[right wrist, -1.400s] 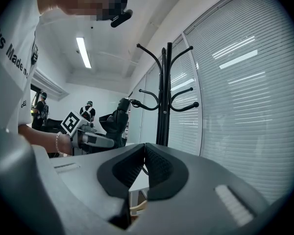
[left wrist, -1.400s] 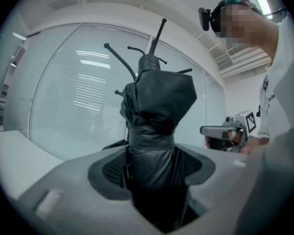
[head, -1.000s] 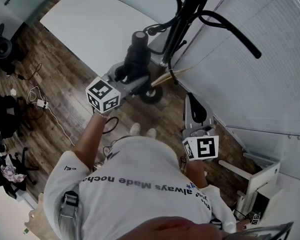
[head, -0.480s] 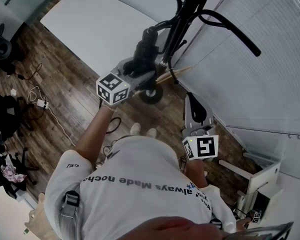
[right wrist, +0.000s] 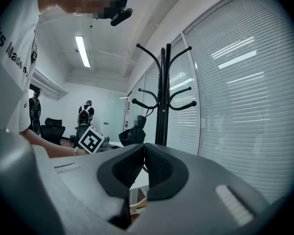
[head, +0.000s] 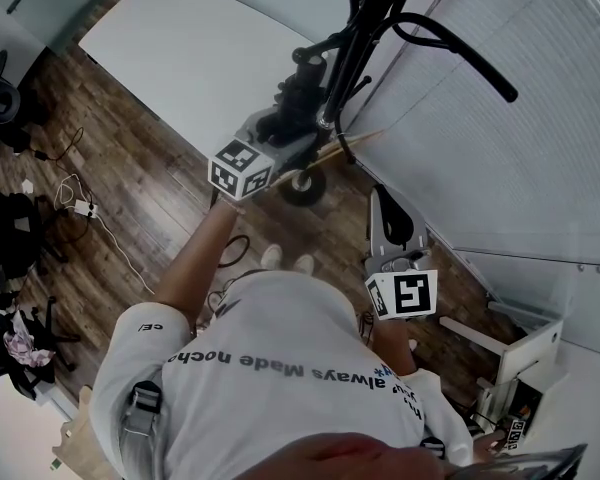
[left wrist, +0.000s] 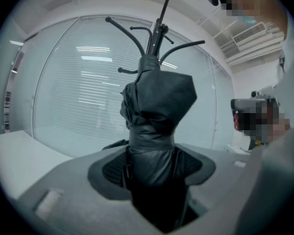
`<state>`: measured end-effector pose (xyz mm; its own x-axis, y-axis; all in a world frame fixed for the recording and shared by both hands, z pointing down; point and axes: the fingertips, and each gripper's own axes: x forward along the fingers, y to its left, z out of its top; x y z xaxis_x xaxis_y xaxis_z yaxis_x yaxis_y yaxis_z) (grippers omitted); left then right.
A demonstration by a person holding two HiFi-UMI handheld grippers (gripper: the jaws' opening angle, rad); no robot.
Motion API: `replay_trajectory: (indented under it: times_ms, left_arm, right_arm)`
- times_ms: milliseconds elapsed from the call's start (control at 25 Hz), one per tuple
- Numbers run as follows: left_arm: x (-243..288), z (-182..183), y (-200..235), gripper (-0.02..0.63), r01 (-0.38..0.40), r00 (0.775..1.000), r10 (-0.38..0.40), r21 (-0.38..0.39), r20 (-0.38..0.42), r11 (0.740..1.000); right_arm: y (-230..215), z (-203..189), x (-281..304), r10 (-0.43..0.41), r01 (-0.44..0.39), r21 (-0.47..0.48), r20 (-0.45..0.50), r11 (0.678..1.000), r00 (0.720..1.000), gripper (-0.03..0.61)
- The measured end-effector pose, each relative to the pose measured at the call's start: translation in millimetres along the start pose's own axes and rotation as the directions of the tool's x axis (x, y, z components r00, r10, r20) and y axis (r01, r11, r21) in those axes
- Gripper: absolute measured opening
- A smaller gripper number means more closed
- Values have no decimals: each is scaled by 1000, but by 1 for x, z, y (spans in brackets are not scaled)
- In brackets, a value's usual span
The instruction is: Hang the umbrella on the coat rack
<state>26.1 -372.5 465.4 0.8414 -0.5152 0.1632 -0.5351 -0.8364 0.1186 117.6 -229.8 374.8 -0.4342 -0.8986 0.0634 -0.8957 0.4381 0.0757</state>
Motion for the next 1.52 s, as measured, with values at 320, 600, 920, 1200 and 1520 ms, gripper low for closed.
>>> replay_trajectory:
  times_ms: [320,600,920,1200,1520]
  left_arm:
    - [12,-11,-1,272,-18,1000,18,27,-7,999]
    - [18,-15,-1,279,-8,1000,8,42,-2,999]
    - [24,-24,1,291,3,1000,-1,45,-26,999]
    - [26,-26,4,295,2,999,0,35,-35,999]
    - [21,-17,12,304,-45,999,45,17,13,999]
  right_arm:
    - [-1,-1,-5,-8,8,1,-2,1000,1000,3]
    - [-2,-2,-6,-13,13,-1,-8,1000,1000,3]
    - [-2,-4,-5,-10,10,-4,-13,1000,1000,3]
    - [-2,-3,-1,-7,7,-7,-9,1000,1000,3]
    - [-7,-6,2,-7,7,-4,-10,1000,1000,3]
